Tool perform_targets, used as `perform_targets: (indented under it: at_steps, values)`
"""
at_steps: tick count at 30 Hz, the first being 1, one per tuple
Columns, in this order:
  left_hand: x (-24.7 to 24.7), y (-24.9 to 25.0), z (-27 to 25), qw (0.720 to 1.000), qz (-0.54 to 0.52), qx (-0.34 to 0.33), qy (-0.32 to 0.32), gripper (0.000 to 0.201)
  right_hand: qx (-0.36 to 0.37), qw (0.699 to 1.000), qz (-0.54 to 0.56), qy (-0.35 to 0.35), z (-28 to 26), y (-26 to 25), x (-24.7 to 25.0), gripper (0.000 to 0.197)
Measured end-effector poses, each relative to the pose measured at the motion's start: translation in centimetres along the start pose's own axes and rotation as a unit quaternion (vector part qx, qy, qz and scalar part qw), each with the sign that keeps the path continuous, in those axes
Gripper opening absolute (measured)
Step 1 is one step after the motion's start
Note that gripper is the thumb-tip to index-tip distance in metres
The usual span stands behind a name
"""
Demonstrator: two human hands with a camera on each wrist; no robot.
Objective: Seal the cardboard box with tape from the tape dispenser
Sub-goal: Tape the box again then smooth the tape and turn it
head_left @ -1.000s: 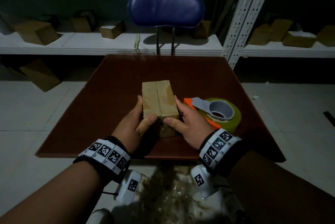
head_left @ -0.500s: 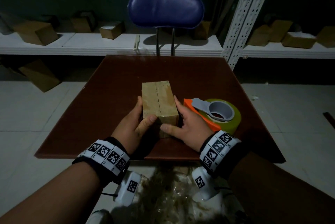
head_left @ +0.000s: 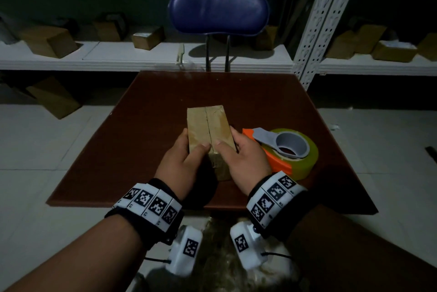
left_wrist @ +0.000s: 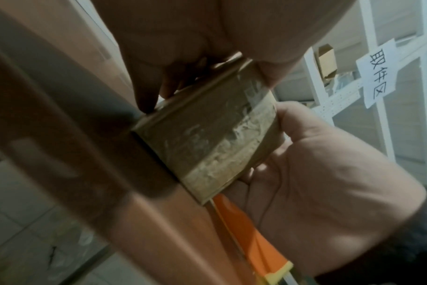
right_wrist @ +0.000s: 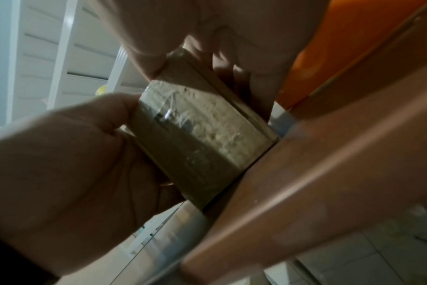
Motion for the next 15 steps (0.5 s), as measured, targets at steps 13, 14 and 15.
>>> perform_targets:
  at_steps: [13,14,15]
  values:
    - [-0.01,0.58,0.04,1.0,-0.017,0.005,0.012,0.033,-0.031,0.999,-0.035,0.002,0.68,0.66,-0.07,0.058]
    - [0.1,0.47,0.04,1.0,-0.021,0.009,0.017,0.032,-0.037,0.999,-0.031,0.003,0.5,0.71,0.09,0.054]
    - [0.35,0.26,0.03,0.999,-0.028,0.02,0.028,0.032,-0.041,0.999,-0.022,0.005,0.29,0.71,0.27,0.053]
Point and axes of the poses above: each hand's wrist, its own z-axis towards the middle knuckle, its own x-axis out of the back of the hand, y = z × x, the point moved 10 cm from there along z, towards the middle knuckle, and after that the axes turned 14 degrees about -x, right-handed, at the moved point
